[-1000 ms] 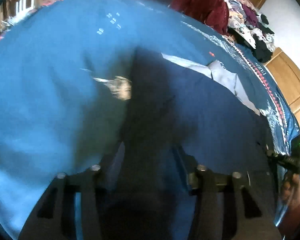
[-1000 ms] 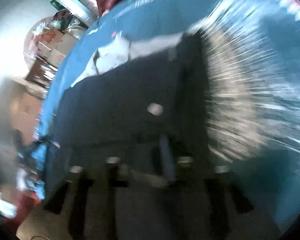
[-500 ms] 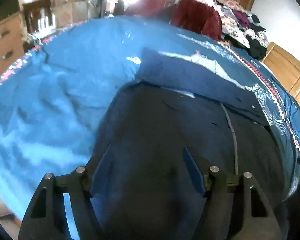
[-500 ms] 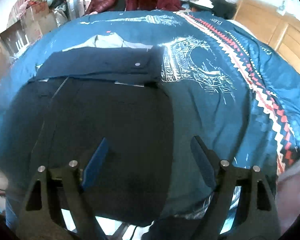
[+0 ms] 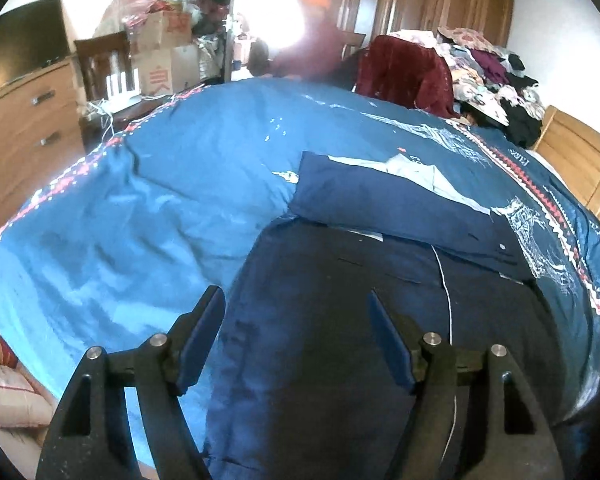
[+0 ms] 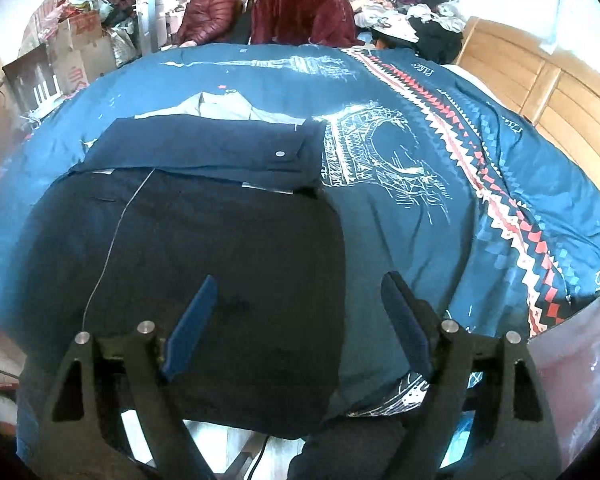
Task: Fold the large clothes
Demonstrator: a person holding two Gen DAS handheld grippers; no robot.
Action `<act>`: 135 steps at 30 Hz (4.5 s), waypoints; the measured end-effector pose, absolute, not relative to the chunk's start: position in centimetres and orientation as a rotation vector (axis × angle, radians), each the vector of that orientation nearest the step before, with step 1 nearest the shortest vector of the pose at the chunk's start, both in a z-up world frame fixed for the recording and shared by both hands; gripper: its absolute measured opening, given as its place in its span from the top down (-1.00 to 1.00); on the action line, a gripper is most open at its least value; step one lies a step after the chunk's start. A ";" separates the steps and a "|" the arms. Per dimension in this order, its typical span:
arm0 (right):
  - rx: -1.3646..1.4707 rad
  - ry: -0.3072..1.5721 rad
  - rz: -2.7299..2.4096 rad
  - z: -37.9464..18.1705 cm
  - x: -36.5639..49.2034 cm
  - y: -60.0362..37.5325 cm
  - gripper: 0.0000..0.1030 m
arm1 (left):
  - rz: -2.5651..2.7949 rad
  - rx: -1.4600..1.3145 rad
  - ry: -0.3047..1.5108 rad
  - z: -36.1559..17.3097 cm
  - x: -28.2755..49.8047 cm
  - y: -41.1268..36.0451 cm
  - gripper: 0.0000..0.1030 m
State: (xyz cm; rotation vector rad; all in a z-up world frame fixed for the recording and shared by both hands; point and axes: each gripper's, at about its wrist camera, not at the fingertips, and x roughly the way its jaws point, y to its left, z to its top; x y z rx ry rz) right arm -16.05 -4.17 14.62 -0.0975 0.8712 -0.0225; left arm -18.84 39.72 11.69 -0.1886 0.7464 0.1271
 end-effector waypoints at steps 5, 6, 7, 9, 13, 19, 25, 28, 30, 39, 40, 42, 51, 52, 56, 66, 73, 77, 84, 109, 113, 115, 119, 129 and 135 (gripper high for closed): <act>-0.016 0.892 0.079 14.1 -15.8 -5.3 -0.63 | 0.123 -0.202 0.754 11.2 -19.0 40.6 -0.45; 0.098 0.914 0.201 13.5 -15.2 -6.9 -0.63 | 0.102 -0.227 0.767 10.9 -18.9 41.1 -0.45; 0.184 0.937 0.280 12.8 -14.8 -8.3 -0.60 | 0.054 -0.287 0.793 10.2 -18.7 42.2 -0.45; 0.372 1.014 0.410 10.5 -13.5 -11.8 -0.55 | -0.004 -0.396 0.836 8.9 -18.6 44.7 -0.45; 0.531 1.163 0.399 5.1 -12.1 -17.3 -0.23 | 0.014 -0.440 0.844 7.8 -19.8 47.7 -0.42; 0.627 1.235 0.388 1.1 -12.1 -19.3 -0.19 | -0.023 -0.645 0.877 4.9 -20.5 50.9 -0.42; 0.570 1.287 0.424 -0.2 -12.1 -17.1 -0.19 | -0.057 -0.687 0.938 2.7 -20.4 51.4 -0.42; 0.541 1.317 0.456 -0.6 -12.4 -15.9 -0.20 | -0.081 -0.697 0.934 2.6 -20.7 51.7 -0.42; 0.518 1.336 0.491 -0.7 -13.0 -15.1 -0.19 | -0.094 -0.695 0.937 2.7 -21.0 52.1 -0.42; 0.521 1.338 0.526 -0.6 -13.2 -13.8 -0.20 | -0.198 -0.591 1.025 2.1 -21.4 52.3 -0.42; 0.522 1.338 0.525 -0.4 -13.2 -13.9 -0.20 | -0.207 -0.565 1.031 2.1 -21.4 52.0 -0.42; 0.524 1.339 0.523 -0.4 -13.1 -13.6 -0.20 | -0.232 -0.519 1.052 2.0 -21.2 51.2 -0.42; 0.530 1.340 0.520 -0.7 -13.7 -13.8 -0.20 | -0.294 -0.327 1.127 0.9 -21.7 47.6 0.00; 0.529 1.341 0.521 -0.7 -13.7 -13.8 -0.20 | -0.297 -0.314 1.129 0.8 -21.8 47.4 0.08; 0.528 1.341 0.523 -0.7 -13.7 -13.8 -0.20 | -0.295 -0.317 1.126 0.7 -21.4 47.1 0.24; 0.485 1.325 0.509 -0.4 -14.5 -13.4 0.29 | -0.280 -0.316 1.144 0.2 -21.2 47.0 0.29; 0.666 1.104 0.625 7.7 -15.5 -14.9 1.00 | -0.399 -0.601 1.011 4.9 -21.0 47.5 0.90; 0.755 1.005 0.660 11.3 -13.9 -15.3 1.00 | -0.475 -0.755 0.882 8.5 -18.9 48.5 0.90; 0.859 0.919 0.623 14.0 -3.9 -18.0 1.00 | -0.484 -0.843 0.799 12.4 -8.7 48.4 0.90; 0.358 1.105 0.388 2.4 22.1 -14.9 0.44 | 0.001 -0.419 0.938 3.1 14.3 46.2 0.13; 0.281 1.090 0.400 2.7 22.3 -13.3 0.80 | -0.045 -0.281 0.934 3.7 16.3 43.7 0.06; 0.255 1.085 0.393 2.6 22.2 -13.0 0.74 | -0.057 -0.218 0.935 3.7 17.3 42.8 0.00; 0.286 1.018 0.372 3.5 21.2 -13.8 0.06 | -0.081 -0.119 0.971 3.1 19.8 40.5 -0.04; 0.182 0.994 0.322 3.4 21.4 -13.9 0.05 | -0.100 -0.082 1.012 0.1 21.6 39.3 0.24; 0.094 0.991 0.268 2.9 22.9 -12.7 0.07 | -0.125 -0.041 0.996 -0.2 21.3 38.1 0.60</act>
